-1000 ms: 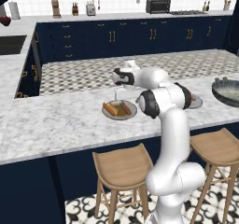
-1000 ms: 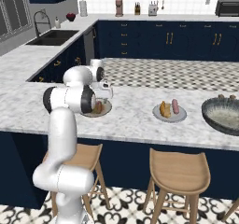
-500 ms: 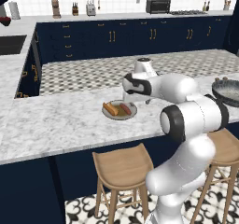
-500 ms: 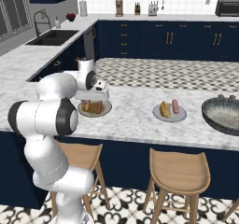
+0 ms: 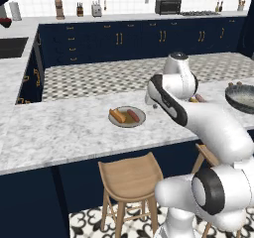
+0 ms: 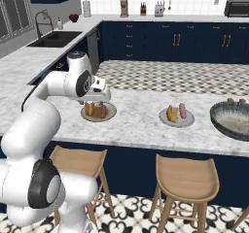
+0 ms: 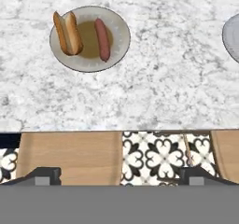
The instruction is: Place one bun and one sausage from the bowl on each plate.
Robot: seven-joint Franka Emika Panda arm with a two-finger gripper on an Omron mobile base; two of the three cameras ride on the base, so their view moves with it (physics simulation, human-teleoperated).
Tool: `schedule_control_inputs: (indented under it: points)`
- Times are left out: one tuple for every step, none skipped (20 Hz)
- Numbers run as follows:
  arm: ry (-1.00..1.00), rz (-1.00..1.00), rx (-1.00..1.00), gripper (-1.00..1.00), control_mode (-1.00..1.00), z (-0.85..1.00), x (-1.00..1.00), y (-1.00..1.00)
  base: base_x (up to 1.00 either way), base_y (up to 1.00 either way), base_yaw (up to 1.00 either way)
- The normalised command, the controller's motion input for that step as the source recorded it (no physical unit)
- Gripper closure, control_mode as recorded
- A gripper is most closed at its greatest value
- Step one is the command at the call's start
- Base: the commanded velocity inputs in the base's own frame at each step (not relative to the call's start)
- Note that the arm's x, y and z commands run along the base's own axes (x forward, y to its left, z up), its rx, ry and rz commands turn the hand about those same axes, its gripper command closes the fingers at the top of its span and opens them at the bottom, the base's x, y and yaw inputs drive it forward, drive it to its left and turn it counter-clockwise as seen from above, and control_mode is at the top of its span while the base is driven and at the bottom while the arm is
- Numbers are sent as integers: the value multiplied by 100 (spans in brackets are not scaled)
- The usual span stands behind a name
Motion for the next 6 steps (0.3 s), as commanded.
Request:
schedule_control_inputs:
  points:
    - [-33,0,1,-100,-100,100,-100,0,0,0,0]
    - [-31,0,1,-100,-100,100,-100,0,0,0,0]
    - [-25,0,2,-100,-100,100,-100,0,0,0,0]
    - [-20,0,3,-100,-100,100,-100,0,0,0,0]
    - [-16,0,3,-100,-100,92,-100,0,0,0,0]
    - [-7,0,7,-100,-100,61,-98,0,0,0,0]
